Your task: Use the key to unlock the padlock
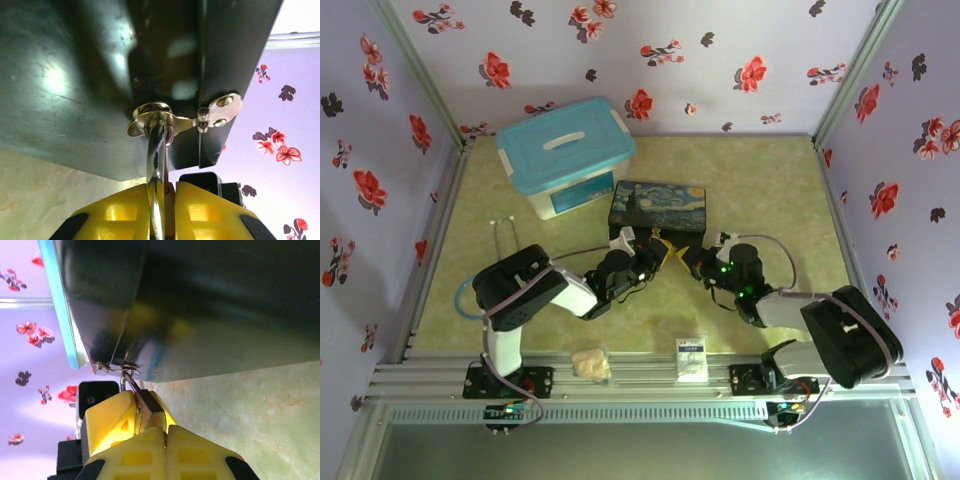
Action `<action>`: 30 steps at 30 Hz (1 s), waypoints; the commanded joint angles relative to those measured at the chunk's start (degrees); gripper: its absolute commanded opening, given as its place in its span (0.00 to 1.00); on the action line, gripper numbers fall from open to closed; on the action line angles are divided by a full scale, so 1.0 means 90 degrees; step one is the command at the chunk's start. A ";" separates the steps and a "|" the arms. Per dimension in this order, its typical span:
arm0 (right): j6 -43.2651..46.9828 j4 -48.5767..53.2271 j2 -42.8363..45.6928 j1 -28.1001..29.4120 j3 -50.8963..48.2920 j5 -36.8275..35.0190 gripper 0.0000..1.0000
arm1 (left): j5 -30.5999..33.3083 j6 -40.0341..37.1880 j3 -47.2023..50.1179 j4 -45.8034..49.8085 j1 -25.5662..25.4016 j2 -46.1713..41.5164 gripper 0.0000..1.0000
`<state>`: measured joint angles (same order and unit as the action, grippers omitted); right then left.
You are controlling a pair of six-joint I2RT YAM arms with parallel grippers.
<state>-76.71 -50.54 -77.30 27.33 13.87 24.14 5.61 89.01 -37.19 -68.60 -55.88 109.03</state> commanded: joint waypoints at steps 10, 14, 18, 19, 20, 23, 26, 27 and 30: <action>-0.2434 -0.3202 -0.1048 0.0059 -0.0128 0.0234 0.00 | -0.0664 -0.0057 -0.0321 -0.0714 -0.0471 0.0000 0.00; -0.2165 -0.2965 -0.1028 0.0069 -0.0065 0.0312 0.00 | -0.0694 -0.0076 -0.0349 -0.0713 -0.0471 0.0027 0.00; -0.1186 -0.1545 -0.0445 0.0119 -0.0044 0.0195 0.00 | -0.0629 -0.0067 -0.0278 -0.0701 -0.0463 0.0066 0.00; -0.0739 -0.0821 -0.0154 0.0191 0.0026 0.0127 0.00 | -0.0607 -0.0052 -0.0246 -0.0699 -0.0461 0.0074 0.00; -0.0289 0.0002 0.0123 0.0266 0.0135 0.0052 0.03 | -0.0590 -0.0025 -0.0217 -0.0698 -0.0452 0.0091 0.00; 0.1023 0.2517 0.1031 0.0505 0.0518 -0.0519 0.18 | -0.0522 0.0004 -0.0071 -0.0701 -0.0400 0.0099 0.00; 0.1645 0.3918 0.1734 0.0446 0.0617 -0.1004 0.28 | -0.0376 -0.0177 0.0158 -0.0647 -0.0325 0.0006 0.00; 0.1822 0.4189 0.1892 0.0409 0.0608 -0.1082 0.31 | -0.0369 -0.0165 0.0229 -0.0637 -0.0301 0.0009 0.00; 0.2137 0.4544 0.1873 0.0252 0.0606 -0.0952 0.40 | -0.0366 -0.0144 0.0352 -0.0647 -0.0256 0.0108 0.00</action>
<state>-65.21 -19.79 -60.47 30.41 18.06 16.88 4.23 89.43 -35.09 -71.35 -57.87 109.78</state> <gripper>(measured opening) 0.391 0.128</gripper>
